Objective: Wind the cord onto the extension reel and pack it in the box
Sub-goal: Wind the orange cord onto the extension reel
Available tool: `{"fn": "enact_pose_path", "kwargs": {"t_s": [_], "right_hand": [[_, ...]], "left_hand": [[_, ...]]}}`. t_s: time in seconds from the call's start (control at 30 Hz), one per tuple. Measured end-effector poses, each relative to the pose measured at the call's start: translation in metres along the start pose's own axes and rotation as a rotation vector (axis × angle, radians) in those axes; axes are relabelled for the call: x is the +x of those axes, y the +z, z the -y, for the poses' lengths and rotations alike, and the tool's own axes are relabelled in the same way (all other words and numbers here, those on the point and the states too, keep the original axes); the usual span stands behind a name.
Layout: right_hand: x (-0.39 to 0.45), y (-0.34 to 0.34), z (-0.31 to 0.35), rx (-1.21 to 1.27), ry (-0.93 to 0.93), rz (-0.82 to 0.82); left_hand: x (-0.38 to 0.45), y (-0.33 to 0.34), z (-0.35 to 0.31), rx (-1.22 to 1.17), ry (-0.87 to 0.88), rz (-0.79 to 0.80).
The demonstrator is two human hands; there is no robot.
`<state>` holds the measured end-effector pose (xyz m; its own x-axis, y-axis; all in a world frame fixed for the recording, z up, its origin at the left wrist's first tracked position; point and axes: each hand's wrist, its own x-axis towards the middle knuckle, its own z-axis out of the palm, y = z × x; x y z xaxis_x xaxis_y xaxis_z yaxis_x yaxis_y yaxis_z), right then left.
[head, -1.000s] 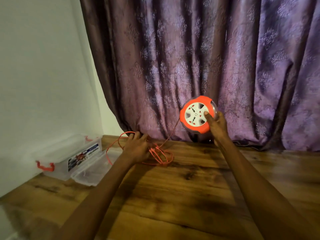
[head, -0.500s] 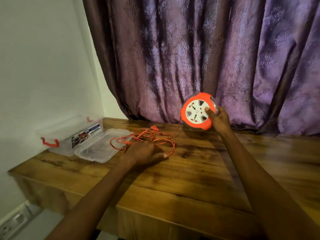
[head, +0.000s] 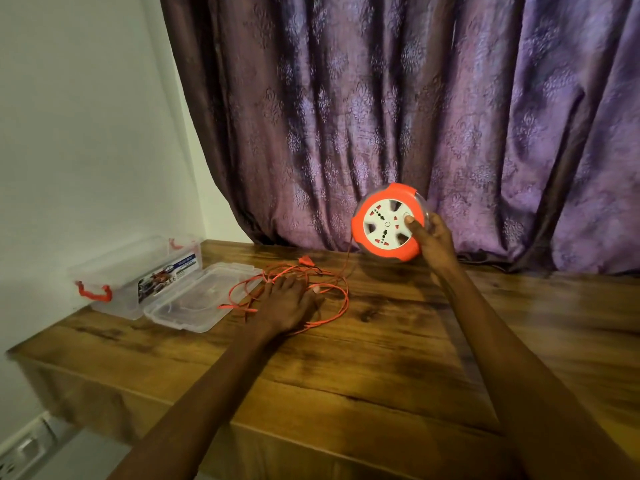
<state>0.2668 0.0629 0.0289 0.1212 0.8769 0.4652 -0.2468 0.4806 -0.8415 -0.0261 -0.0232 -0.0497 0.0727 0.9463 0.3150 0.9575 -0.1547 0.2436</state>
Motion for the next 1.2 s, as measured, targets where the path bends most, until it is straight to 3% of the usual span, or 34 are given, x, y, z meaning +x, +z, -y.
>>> {"fn": "enact_pose_path", "kwargs": {"t_s": [0.07, 0.17, 0.3, 0.43, 0.5, 0.63, 0.73, 0.97, 1.07, 1.13, 1.2], "right_hand": [[0.002, -0.003, -0.004, 0.018, 0.007, 0.002], [0.005, -0.007, -0.01, 0.05, 0.033, -0.015], [0.006, -0.012, -0.015, 0.115, 0.101, -0.006], [0.009, -0.014, -0.021, 0.087, 0.071, -0.017], [0.011, -0.018, -0.021, -0.083, -0.044, -0.014], [0.015, -0.037, -0.017, -0.995, -0.536, 0.111], [0.012, -0.034, -0.015, -1.338, -0.715, 0.177], [0.017, -0.027, -0.017, -1.641, -0.582, 0.191], [0.019, -0.022, -0.028, -1.702, -0.462, 0.079], [0.023, -0.012, -0.031, -1.51, -0.191, -0.101], [0.027, 0.004, -0.025, -0.837, 0.215, -0.231]], "left_hand": [[0.011, -0.008, -0.019, -0.326, 0.073, -0.125], [0.036, -0.018, -0.061, -1.014, -0.046, 0.016], [0.069, -0.008, -0.104, -1.368, -0.152, 0.164], [0.088, 0.006, -0.131, -1.712, -0.179, 0.052], [0.095, 0.013, -0.136, -1.738, -0.187, -0.024], [0.11, 0.025, -0.137, -1.683, -0.202, -0.104], [0.12, 0.029, -0.136, -1.658, -0.18, -0.134], [0.136, 0.047, -0.14, -1.668, -0.111, -0.134], [0.14, 0.055, -0.143, -1.682, -0.11, -0.149], [0.142, 0.059, -0.145, -1.629, -0.077, -0.21], [0.144, 0.061, -0.146, -1.567, -0.033, -0.273]]}}
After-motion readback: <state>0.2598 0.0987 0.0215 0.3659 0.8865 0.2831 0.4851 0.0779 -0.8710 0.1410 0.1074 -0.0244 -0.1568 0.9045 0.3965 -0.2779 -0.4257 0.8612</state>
